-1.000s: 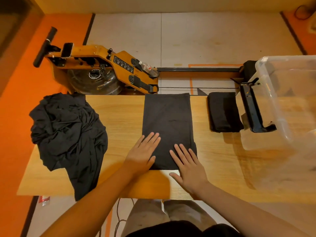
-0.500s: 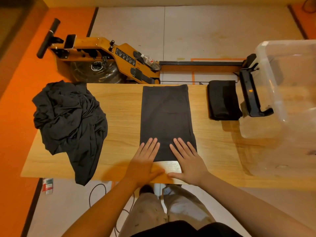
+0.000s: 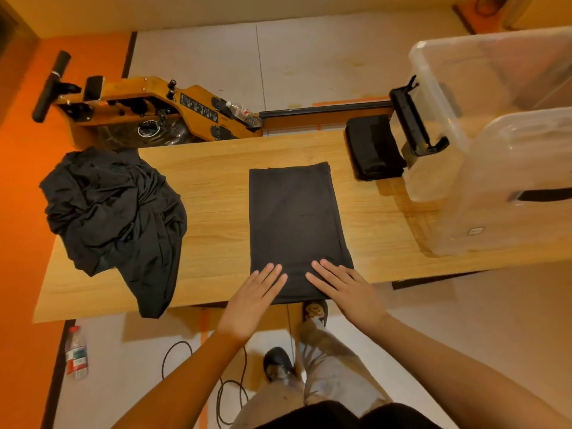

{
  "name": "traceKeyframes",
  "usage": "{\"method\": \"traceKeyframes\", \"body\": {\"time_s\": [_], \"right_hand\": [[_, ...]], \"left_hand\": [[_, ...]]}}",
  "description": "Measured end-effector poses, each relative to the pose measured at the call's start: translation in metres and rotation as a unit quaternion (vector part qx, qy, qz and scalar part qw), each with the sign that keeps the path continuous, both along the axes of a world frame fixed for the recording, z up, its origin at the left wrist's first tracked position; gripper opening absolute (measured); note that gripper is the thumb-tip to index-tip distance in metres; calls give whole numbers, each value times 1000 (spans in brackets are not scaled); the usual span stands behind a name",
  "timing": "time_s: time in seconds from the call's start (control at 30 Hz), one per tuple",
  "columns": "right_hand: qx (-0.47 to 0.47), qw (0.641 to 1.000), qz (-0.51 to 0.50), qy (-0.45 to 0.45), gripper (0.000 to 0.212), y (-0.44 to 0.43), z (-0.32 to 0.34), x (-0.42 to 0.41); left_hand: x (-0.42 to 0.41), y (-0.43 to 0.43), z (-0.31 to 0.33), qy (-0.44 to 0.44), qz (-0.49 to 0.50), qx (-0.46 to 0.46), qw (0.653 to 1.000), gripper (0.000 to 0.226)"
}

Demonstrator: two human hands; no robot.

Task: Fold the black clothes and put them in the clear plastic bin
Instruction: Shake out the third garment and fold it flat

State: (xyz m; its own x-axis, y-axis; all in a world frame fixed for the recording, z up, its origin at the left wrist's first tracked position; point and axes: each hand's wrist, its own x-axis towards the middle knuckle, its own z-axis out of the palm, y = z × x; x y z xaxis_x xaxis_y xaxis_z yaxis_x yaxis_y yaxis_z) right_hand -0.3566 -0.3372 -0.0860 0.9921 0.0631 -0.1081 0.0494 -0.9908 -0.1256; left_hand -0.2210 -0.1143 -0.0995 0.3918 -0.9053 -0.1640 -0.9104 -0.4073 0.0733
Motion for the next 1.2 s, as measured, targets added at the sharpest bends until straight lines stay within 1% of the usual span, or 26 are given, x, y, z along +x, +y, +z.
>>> {"method": "traceKeyframes", "body": {"time_s": [0.07,0.1,0.17,0.23,0.3,0.33,0.4,0.57,0.67,0.77,0.83,0.9,0.97,1.03,1.1,1.2], "right_hand": [[20,1000,-10,11,97,-2,5,-6],[42,999,-16,15,90,-4,9,-6],[117,992,-38,24,67,-8,26,-2],[156,982,-77,66,44,-16,48,6],[177,976,-107,66,33,-26,67,21],[186,974,-119,56,29,-31,76,30],[205,969,-134,42,26,-43,91,50],[291,942,-167,-28,19,-77,138,113],[320,927,-178,-76,17,-102,176,159],[333,918,-165,-141,19,-123,217,207],[346,908,-154,-182,17,-136,242,236],[357,897,-141,-219,13,-147,264,259],[362,891,-130,-243,15,-154,280,276],[368,887,-118,-252,19,-156,290,285],[377,883,-112,-256,22,-154,292,286],[378,890,-102,-235,25,-144,275,274]], "left_hand": [[-1,1,14,31,-16,18,999,110],[-2,1,23,56,-18,3,998,103],[4,4,37,140,-3,-14,990,81],[15,0,53,225,52,-32,972,60],[31,-7,72,299,103,-70,946,40],[41,-12,82,333,126,-96,929,34],[62,-24,102,364,168,-151,904,32],[124,-61,150,368,243,-274,855,22],[168,-83,188,335,250,-329,847,24],[210,-107,235,305,247,-371,842,22],[235,-120,265,280,239,-403,838,21],[255,-130,292,264,233,-435,829,19],[267,-136,313,249,230,-467,817,18],[271,-138,325,232,230,-489,809,18],[268,-134,324,228,234,-496,804,20],[253,-118,297,232,254,-491,800,24]]}}
